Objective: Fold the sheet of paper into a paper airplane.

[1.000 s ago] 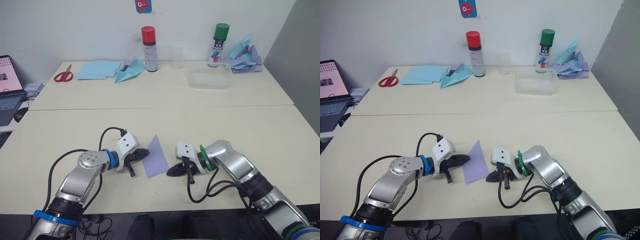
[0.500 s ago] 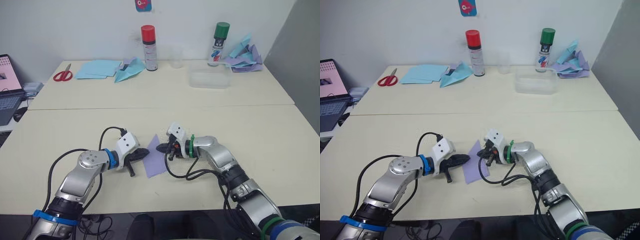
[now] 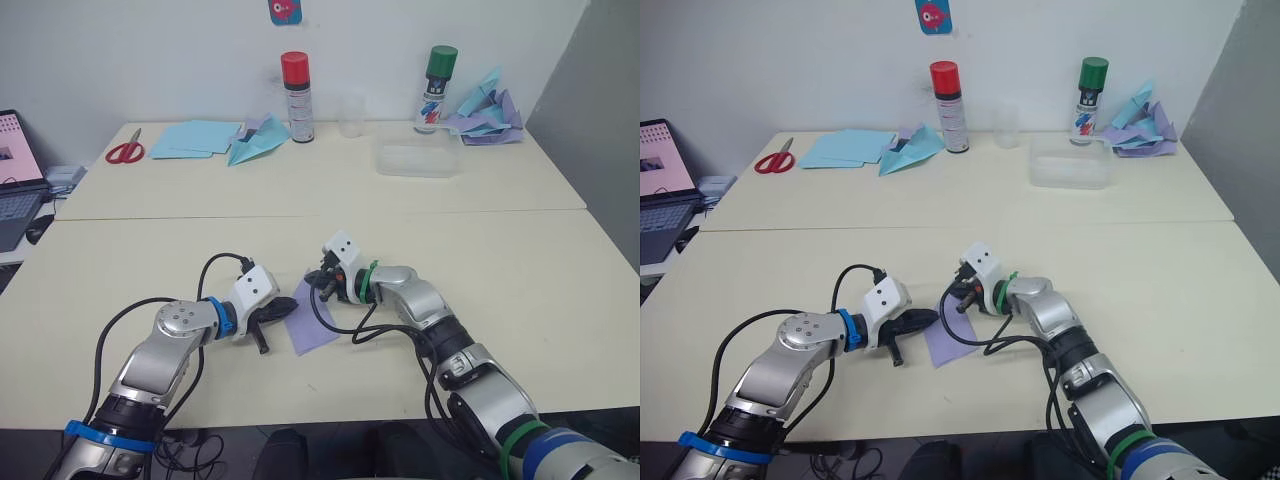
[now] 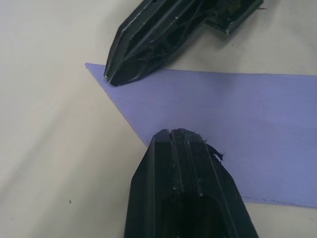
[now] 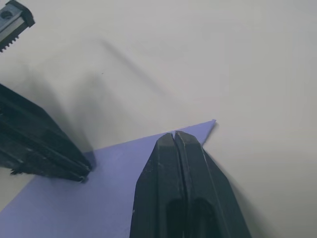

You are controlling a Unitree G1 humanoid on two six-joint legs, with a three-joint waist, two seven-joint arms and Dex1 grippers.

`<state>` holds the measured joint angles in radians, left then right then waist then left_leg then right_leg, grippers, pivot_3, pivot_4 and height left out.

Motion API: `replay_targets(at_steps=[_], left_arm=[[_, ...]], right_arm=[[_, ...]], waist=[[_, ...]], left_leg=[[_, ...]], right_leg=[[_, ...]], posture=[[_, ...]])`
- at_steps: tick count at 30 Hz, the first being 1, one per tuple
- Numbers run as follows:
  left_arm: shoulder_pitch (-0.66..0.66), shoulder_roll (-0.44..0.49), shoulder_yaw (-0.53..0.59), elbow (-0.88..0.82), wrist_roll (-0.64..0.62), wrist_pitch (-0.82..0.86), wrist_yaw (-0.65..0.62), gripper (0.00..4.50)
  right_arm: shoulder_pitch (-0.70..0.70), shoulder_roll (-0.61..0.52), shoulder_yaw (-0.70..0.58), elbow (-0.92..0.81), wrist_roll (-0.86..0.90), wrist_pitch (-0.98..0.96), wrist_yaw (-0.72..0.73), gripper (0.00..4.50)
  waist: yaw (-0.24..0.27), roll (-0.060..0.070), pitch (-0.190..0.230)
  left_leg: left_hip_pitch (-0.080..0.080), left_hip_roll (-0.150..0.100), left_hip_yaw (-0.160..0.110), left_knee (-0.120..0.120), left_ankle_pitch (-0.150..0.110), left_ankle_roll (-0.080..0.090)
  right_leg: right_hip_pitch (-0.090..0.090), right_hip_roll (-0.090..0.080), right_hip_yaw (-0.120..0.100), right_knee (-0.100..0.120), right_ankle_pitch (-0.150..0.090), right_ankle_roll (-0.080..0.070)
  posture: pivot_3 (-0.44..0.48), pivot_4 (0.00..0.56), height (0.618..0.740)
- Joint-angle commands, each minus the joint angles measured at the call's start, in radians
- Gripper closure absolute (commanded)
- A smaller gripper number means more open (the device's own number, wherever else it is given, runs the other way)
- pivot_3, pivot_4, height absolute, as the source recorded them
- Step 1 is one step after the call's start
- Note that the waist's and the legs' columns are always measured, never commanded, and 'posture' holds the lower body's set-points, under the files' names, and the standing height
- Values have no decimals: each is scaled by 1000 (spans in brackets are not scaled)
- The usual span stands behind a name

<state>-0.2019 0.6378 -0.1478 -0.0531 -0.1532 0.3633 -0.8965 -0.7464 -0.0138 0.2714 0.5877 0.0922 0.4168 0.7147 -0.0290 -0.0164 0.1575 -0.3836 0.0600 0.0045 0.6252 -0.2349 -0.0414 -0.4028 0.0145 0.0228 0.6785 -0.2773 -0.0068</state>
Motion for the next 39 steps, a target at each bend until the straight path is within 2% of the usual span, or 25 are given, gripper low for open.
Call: replay_targets(at_steps=[1, 6, 13, 16, 21, 24, 28, 31, 35, 39], left_arm=[[46, 3, -74, 45, 38, 42, -18, 4500], [53, 4, -73, 40, 37, 46, -18, 4500], [64, 5, -72, 28, 36, 52, -15, 4500], [68, -3, -63, 22, 28, 59, -6, 4500], [73, -14, -51, 15, 13, 67, 2, 4500], [74, -18, -52, 16, 14, 65, 4, 4500], [73, -20, -52, 22, 17, 61, 5, 4500], [75, -21, -50, 22, 18, 61, 5, 4500], [75, -26, -52, 24, 21, 58, 6, 4500], [69, -34, -52, 22, 23, 58, 11, 4500]], right_arm=[[-43, 10, -21, 89, -33, -23, -67, 4492], [-69, 14, -46, 168, -51, -63, -144, 4492], [-80, 17, -72, 187, -61, -138, -223, 4492], [-51, -6, -87, 26, 2, -75, -134, 4492], [30, -110, -109, -314, 125, 246, -27, 4492], [121, -233, -101, -580, 238, 540, 36, 3896], [217, -320, -87, -818, 350, 808, 31, 2555], [239, -298, -78, -872, 369, 891, -25, 1464], [228, -247, -45, -854, 359, 943, -92, 60], [211, -183, -61, -830, 389, 1027, -129, 60]], waist=[[-1, 0, 0], [-1, 0, 0], [0, 0, 0], [2, 0, 0], [3, 1, 0], [6, 1, 0], [5, 1, 0], [1, 2, 1], [1, 1, 1], [2, 1, 0]], left_leg=[[0, 0, 0, 0, 0, 0], [1, 1, -1, 0, 0, 0], [1, 1, 0, 0, 0, 0], [0, 0, 0, 0, 0, 0], [-5, 0, 0, 0, 0, 0], [-6, 0, -2, 0, 0, 0], [-6, 1, -2, -1, 0, 0], [-6, 1, -3, -1, 0, 0], [-5, 1, -5, 0, 0, 0], [-6, 0, -4, -1, 0, 0]], right_leg=[[0, 0, 1, 0, 0, 0], [0, 0, 0, 0, 0, 0], [0, 0, 0, 0, 0, 0], [-1, 0, 0, 0, 0, 0], [-3, 0, 0, -1, -1, 1], [-3, -2, -3, -2, -1, 1], [-3, -3, -3, -3, -1, 1], [-3, -3, -3, -3, -1, 0], [-3, -3, -5, -3, -2, 0], [-2, -2, -5, -4, -1, 0]], posture=[[0, 150, 740], [0, 150, 740], [0, 150, 740], [0, 150, 740], [0, 150, 740], [0, 150, 740], [0, 150, 740], [0, 150, 740], [0, 150, 740], [0, 150, 740]])
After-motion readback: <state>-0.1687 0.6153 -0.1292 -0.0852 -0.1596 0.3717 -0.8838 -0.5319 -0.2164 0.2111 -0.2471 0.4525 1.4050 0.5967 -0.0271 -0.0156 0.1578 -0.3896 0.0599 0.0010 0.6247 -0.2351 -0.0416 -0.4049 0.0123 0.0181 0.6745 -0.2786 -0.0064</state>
